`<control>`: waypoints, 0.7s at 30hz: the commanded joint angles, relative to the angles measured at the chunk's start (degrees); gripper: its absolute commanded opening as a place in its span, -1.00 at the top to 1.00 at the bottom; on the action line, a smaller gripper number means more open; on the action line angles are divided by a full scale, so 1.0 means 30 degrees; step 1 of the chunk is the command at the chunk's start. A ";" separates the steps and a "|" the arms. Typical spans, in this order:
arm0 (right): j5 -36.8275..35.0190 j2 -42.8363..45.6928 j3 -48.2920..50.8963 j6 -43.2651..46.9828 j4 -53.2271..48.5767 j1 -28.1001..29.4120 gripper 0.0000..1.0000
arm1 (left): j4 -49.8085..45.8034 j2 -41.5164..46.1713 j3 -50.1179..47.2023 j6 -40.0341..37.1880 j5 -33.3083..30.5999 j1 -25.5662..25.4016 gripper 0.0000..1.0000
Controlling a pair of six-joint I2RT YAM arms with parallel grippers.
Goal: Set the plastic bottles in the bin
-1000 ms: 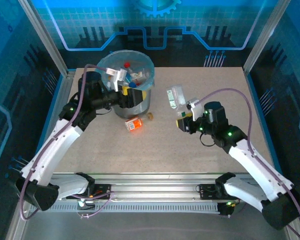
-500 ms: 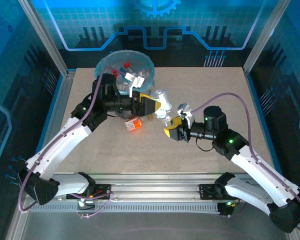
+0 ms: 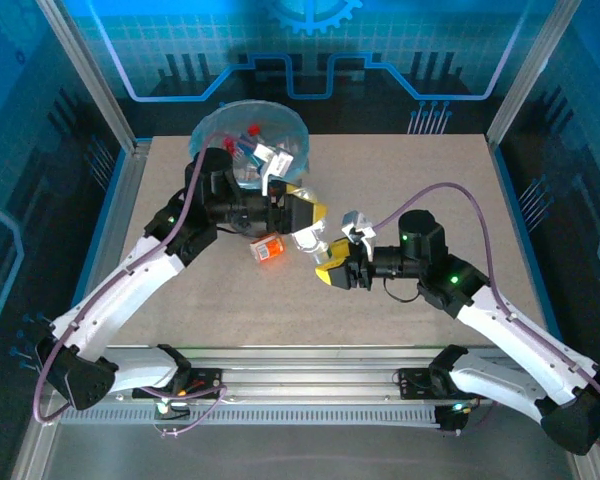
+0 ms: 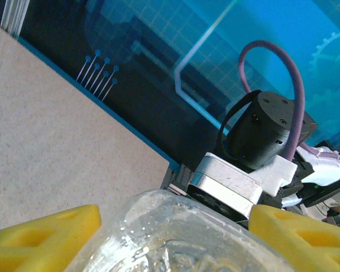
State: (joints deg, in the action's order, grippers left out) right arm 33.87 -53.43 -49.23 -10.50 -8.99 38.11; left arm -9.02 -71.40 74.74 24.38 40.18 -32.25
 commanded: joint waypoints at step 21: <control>-0.3466 0.1055 -0.1574 -0.0513 0.0695 0.1327 -0.56 | 0.2552 0.3208 -0.1466 -0.1066 -0.2141 -0.0736 0.78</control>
State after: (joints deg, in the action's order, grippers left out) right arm 28.69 -52.34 -52.23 -12.01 -7.70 41.30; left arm -3.51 -63.48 71.02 23.00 36.88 -34.30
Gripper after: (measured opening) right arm 0.769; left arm 0.674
